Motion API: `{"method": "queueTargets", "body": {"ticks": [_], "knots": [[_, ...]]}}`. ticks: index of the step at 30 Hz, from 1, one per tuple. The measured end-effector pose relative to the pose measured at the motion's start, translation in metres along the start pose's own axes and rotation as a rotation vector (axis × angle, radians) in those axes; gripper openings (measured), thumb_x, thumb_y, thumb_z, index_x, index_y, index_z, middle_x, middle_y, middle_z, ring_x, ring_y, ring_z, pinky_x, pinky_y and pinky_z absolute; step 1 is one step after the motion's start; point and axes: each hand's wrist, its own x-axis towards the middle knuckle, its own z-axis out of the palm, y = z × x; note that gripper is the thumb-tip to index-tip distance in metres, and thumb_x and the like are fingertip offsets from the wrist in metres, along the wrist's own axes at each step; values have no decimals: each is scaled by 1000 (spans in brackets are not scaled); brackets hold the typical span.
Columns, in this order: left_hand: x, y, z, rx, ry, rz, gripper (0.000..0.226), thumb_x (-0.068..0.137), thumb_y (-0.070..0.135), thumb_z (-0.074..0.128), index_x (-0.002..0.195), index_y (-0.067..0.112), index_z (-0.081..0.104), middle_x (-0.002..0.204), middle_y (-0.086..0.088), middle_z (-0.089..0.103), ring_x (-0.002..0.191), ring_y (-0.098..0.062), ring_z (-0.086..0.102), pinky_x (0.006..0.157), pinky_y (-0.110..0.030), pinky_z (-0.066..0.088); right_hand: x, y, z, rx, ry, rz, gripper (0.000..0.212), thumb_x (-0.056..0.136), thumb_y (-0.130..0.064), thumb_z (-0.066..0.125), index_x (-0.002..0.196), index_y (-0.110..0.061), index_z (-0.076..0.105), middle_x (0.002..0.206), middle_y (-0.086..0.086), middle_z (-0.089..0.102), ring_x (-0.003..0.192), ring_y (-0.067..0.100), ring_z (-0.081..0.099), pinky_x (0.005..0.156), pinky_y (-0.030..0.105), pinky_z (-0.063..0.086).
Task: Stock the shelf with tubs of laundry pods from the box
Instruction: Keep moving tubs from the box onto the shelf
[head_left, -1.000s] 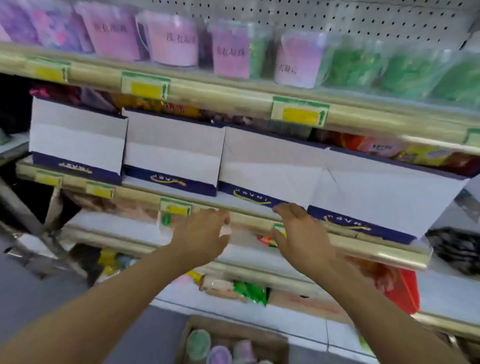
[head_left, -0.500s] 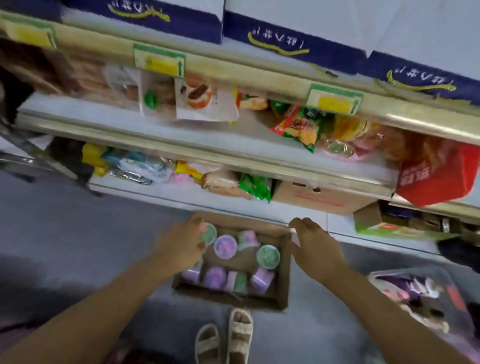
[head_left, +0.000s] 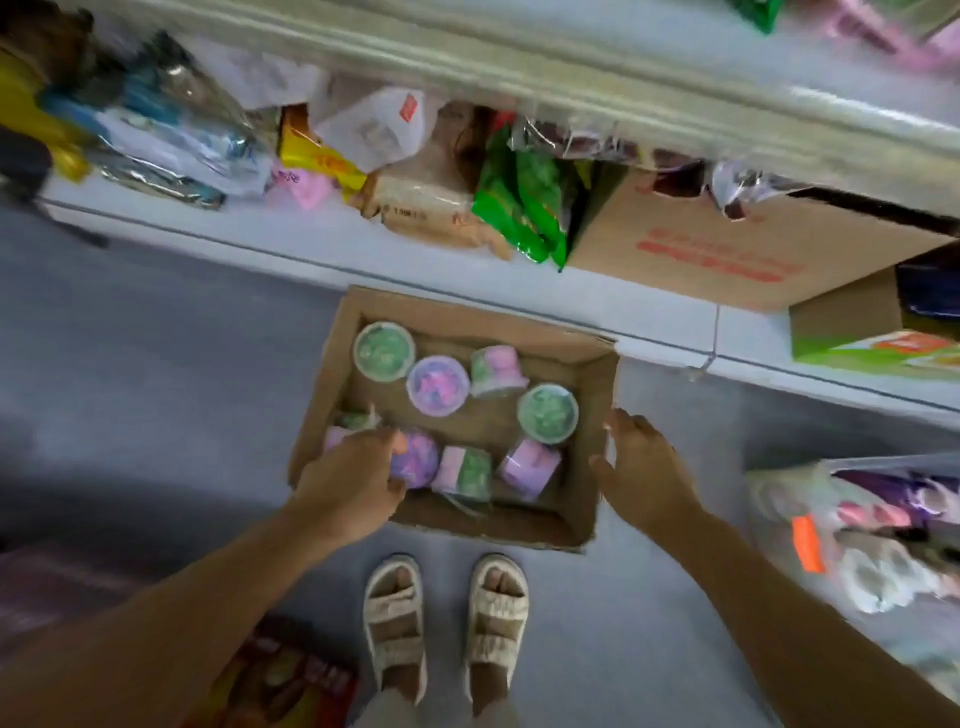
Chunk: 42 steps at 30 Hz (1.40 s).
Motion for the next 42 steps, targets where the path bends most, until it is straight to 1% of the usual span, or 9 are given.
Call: {"method": "queueTargets", "body": {"ticks": [6, 13, 20, 24, 28, 31, 34, 38, 42], "knots": [[76, 2, 98, 76, -54, 69, 38, 81, 27, 62, 117, 19, 53, 119, -3, 57, 111, -22, 53, 90, -36, 46, 75, 40, 100, 46, -16, 5, 45, 89, -22, 55, 129, -8, 39, 123, 17, 52, 107, 33, 55, 85, 35, 46], [146, -28, 195, 311, -146, 183, 62, 74, 29, 69, 129, 24, 42, 133, -3, 49, 122, -25, 46, 96, -43, 42, 136, 68, 191, 139, 12, 26, 65, 86, -20, 62, 140, -10, 26, 135, 17, 42, 116, 30, 50, 85, 29, 43], [178, -28, 255, 387, -159, 266, 91, 70, 48, 71, 143, 25, 22, 147, -5, 27, 133, -27, 29, 105, -41, 30, 173, 83, 224, 141, 38, 51, 84, 86, -23, 65, 147, -14, 8, 145, 19, 28, 128, 33, 40, 97, 38, 42], [188, -26, 274, 503, -181, 290, 100, 72, 34, 74, 147, 26, 9, 151, -11, 14, 136, -32, 22, 108, -46, 25, 199, 89, 233, 133, 15, 49, 90, 84, -27, 66, 148, -16, 3, 149, 19, 18, 133, 35, 30, 102, 45, 39], [197, -27, 278, 565, -183, 322, 102, 72, 26, 74, 148, 21, 7, 144, -15, 25, 130, -33, 31, 106, -44, 30, 223, 92, 239, 125, 17, 95, 91, 85, -28, 65, 148, -16, 0, 152, 18, 9, 139, 35, 20, 106, 42, 34], [202, -28, 266, 400, -122, 219, 99, 63, 39, 78, 142, 19, 21, 131, -10, 36, 118, -29, 45, 96, -37, 39, 235, 92, 244, 185, -17, 150, 94, 82, -25, 68, 147, -13, 2, 148, 20, 16, 135, 34, 27, 105, 41, 34], [202, -26, 246, 246, -93, 125, 101, 60, 49, 76, 141, 19, 22, 129, -9, 38, 113, -28, 49, 90, -36, 41, 244, 88, 242, 253, -5, 218, 92, 78, -25, 71, 145, -8, 10, 141, 23, 28, 128, 35, 35, 101, 41, 39], [198, -26, 222, 10, -53, 26, 94, 65, 43, 75, 141, 22, 25, 132, -8, 37, 115, -29, 48, 85, -34, 44, 246, 79, 228, 205, 42, 250, 77, 79, -25, 70, 136, -1, 24, 135, 22, 35, 121, 33, 40, 95, 37, 41], [197, -32, 210, -237, 19, -161, 84, 68, 35, 74, 139, 22, 32, 131, -7, 42, 115, -26, 48, 80, -26, 36, 235, 72, 224, 274, 40, 238, 54, 80, -23, 72, 120, 3, 48, 119, 17, 55, 101, 23, 54, 66, 20, 41]]}}
